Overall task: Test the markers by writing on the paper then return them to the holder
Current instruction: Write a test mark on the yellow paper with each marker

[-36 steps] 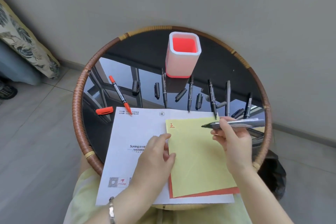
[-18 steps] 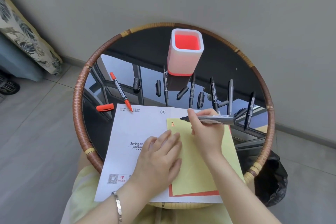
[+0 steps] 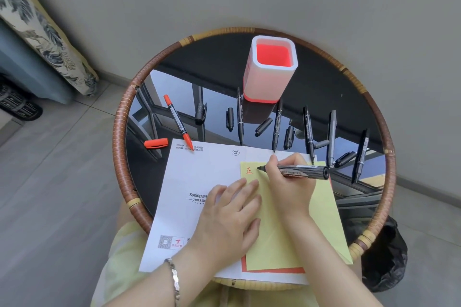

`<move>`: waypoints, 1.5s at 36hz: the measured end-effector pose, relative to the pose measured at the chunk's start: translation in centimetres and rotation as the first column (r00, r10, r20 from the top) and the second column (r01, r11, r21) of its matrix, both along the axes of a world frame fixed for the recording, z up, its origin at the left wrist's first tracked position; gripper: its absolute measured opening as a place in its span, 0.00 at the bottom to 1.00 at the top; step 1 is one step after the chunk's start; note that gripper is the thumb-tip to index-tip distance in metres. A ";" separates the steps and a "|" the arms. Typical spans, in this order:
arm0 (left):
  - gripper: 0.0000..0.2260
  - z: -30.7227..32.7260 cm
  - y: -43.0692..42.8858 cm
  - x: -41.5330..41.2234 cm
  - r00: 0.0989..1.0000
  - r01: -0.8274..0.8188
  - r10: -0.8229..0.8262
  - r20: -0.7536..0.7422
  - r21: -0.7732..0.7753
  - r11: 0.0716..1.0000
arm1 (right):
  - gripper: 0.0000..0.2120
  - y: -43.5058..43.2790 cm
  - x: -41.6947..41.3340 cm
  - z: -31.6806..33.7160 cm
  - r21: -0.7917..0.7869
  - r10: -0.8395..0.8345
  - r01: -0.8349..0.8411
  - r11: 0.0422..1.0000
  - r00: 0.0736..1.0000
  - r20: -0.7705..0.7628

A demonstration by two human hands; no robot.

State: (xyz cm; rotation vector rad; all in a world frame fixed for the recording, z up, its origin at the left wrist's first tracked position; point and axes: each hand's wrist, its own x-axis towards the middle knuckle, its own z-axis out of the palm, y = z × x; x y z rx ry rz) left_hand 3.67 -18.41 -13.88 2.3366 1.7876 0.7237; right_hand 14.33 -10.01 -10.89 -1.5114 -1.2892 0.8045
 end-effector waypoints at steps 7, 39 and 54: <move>0.13 -0.1 0.0 0.0 1.000 -0.003 0.003 0.009 0.017 1.000 | 0.18 0.1 0.0 -0.4 -0.014 0.018 -0.018 1.000 1.000 -0.022; 0.13 -0.3 0.0 0.0 1.000 -0.013 0.013 0.009 0.046 0.999 | 0.20 0.0 0.2 -0.6 0.024 -0.045 0.043 0.999 0.997 0.062; 0.13 -0.2 0.0 0.0 1.000 -0.007 0.007 0.013 0.035 0.999 | 0.19 0.0 0.3 -0.8 -0.008 0.005 -0.005 1.000 1.000 0.023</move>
